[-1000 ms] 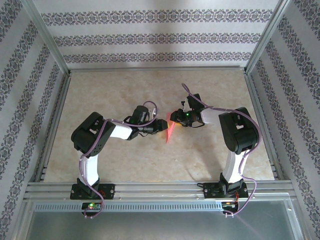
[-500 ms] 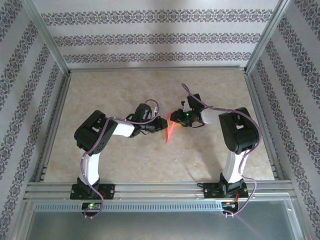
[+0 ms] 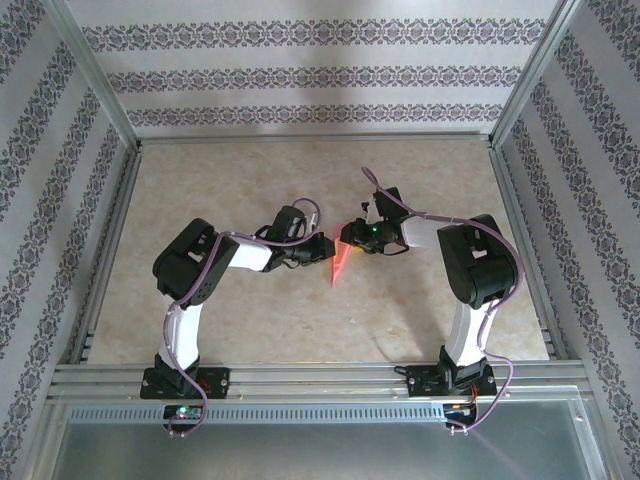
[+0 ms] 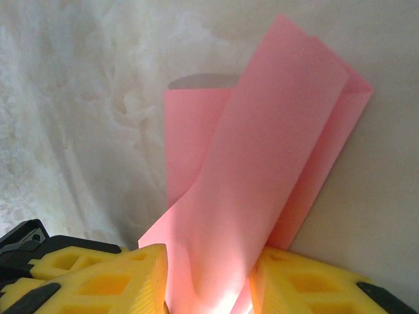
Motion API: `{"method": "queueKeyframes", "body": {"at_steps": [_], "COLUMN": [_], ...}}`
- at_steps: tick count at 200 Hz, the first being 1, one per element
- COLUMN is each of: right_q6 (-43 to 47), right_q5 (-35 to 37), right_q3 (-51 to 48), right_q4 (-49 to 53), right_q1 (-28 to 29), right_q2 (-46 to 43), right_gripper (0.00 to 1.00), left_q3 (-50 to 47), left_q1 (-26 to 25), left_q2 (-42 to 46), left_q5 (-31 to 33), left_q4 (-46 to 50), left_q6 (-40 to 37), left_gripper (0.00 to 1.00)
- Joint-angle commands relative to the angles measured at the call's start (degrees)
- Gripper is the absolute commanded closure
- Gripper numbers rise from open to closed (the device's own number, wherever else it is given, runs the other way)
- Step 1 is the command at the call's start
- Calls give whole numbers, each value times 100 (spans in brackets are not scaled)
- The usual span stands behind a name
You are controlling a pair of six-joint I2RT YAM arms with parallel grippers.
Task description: Fold a paper plane with a square sheet of paper (fold left side to right side)
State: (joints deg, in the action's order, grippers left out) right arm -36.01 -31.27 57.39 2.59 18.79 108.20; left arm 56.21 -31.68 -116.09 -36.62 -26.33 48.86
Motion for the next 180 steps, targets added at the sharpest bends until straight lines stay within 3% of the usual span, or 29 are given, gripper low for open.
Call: {"method": "queueKeyframes", "body": {"at_steps": [1, 99, 180], "right_q6": [156, 165, -64], "right_q5": [259, 191, -19], "right_q3": [27, 105, 101], "right_q4": [216, 246, 124], "right_q1": [116, 160, 103], "right_q2": [263, 250, -154], "right_gripper": [59, 59, 57], "left_q3": [65, 216, 281], "left_q1": [83, 76, 57], "left_q2": [-63, -256, -330], "left_q5": [128, 278, 740], "left_q4": [280, 641, 1497], "left_q6": [-225, -526, -830], "left_gripper": [91, 91, 97]}}
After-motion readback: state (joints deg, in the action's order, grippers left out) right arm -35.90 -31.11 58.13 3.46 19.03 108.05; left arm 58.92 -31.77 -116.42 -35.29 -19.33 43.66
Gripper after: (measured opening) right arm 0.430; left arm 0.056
